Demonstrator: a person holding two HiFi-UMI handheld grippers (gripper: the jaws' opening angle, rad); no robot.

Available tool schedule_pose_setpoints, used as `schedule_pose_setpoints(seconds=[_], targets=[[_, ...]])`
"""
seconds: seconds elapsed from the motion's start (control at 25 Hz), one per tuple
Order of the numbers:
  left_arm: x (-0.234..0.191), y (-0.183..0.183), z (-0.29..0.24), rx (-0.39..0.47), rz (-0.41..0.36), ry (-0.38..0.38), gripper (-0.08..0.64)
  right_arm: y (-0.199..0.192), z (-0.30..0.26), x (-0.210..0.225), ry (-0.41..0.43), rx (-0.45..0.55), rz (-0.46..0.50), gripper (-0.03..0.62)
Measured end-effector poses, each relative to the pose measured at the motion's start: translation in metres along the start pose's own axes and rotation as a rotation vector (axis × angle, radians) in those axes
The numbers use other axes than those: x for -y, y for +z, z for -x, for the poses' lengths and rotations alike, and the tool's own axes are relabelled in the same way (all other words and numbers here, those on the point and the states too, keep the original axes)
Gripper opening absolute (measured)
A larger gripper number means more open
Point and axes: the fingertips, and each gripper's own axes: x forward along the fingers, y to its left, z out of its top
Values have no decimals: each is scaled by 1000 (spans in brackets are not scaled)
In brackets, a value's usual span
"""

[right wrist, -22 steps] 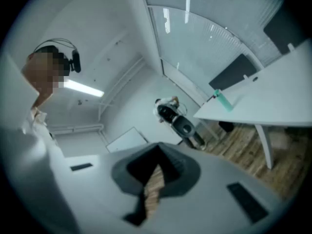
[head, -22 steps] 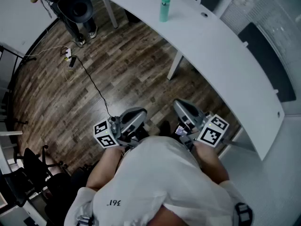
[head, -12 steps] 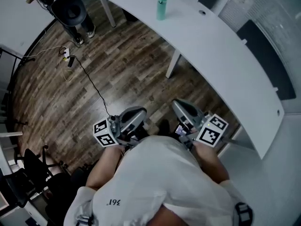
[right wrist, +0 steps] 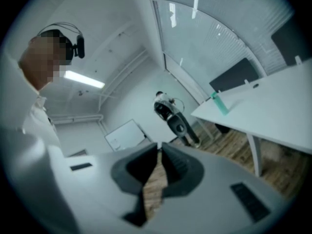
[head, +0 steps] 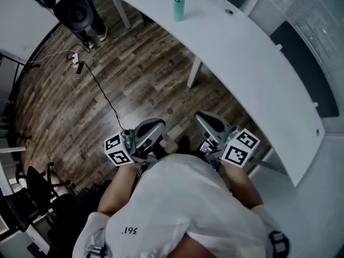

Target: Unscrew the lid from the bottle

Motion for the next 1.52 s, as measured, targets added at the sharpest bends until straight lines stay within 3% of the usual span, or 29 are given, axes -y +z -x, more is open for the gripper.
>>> schedule_pose_setpoints(seconds=[0.28,0.72,1.16,1.52], targets=[[-10,-11,-27,30,-21,38,23,9,17,29,12,-58,81,26],[-42,12,-40,47,-101,113,25,24,2,58,12,-54,75,91],[-118,100,-28,24,-91,124,25,59,-103,85,-21,-3,47,97],[-175,172,-13,-99,-91,96,25,85,-204,93,-60,14,36,97]])
